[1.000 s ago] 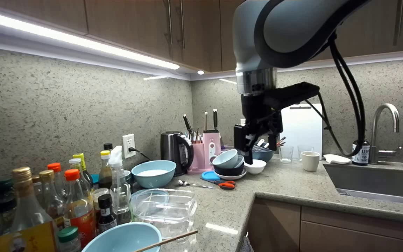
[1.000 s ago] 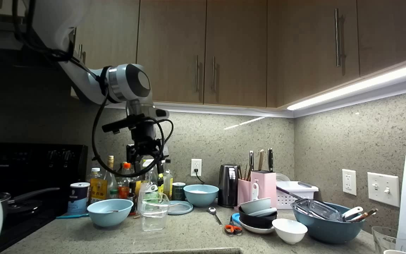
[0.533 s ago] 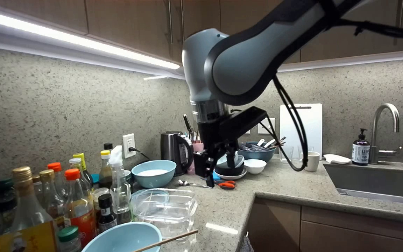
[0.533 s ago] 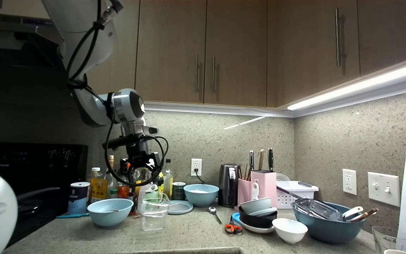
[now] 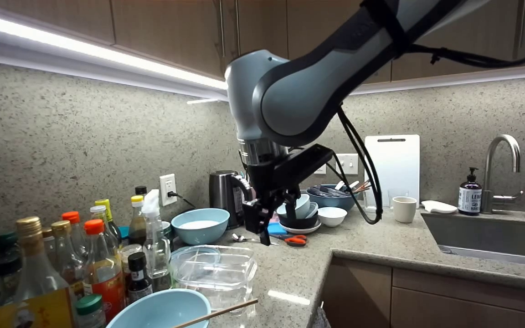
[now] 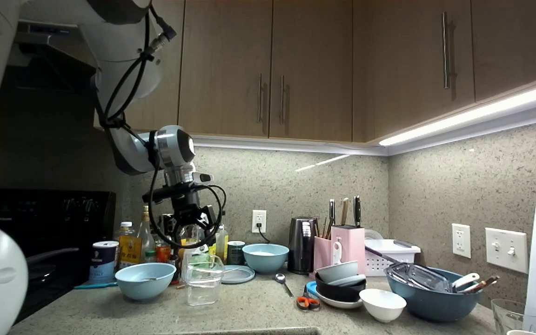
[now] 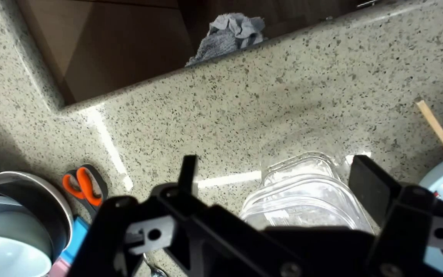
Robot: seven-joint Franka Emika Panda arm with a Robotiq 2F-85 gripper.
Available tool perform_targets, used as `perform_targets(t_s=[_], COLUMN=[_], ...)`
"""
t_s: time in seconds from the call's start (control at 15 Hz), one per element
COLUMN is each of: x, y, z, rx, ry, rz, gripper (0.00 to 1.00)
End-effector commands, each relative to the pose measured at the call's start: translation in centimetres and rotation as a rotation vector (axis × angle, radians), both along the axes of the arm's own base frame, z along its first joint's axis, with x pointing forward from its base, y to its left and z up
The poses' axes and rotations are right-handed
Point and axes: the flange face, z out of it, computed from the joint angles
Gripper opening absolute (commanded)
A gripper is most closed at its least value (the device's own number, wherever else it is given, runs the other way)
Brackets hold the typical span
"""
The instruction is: Unstack the two containers on the table
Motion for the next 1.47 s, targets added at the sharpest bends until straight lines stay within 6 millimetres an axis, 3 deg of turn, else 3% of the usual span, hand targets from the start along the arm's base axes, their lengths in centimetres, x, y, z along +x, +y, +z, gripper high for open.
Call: perform_targets(t_s=[0.0, 0.2, 0.47, 0.87, 0.93, 1.0, 1.4], x=[1.0, 3.6, 7.6, 11.3, 11.8, 12.3, 14.6], y=[0.2, 1.3, 4.5, 8.6, 8.8, 9.0, 9.1], z=[-0.8, -3.2, -6.2, -10.1, -10.3, -10.5, -9.9], rx=[0.016, -0.01, 0.013, -0.004, -0.004, -0.005, -0.034], ry=[0.012, 0.065, 0.137, 0.233, 0.247, 0.257, 0.259], rz=[0.025, 0.131, 0.323, 0.539, 0.554, 0.568, 0.602], gripper=[1.0, 1.0, 1.0, 1.0, 0.75, 0.74, 0.34])
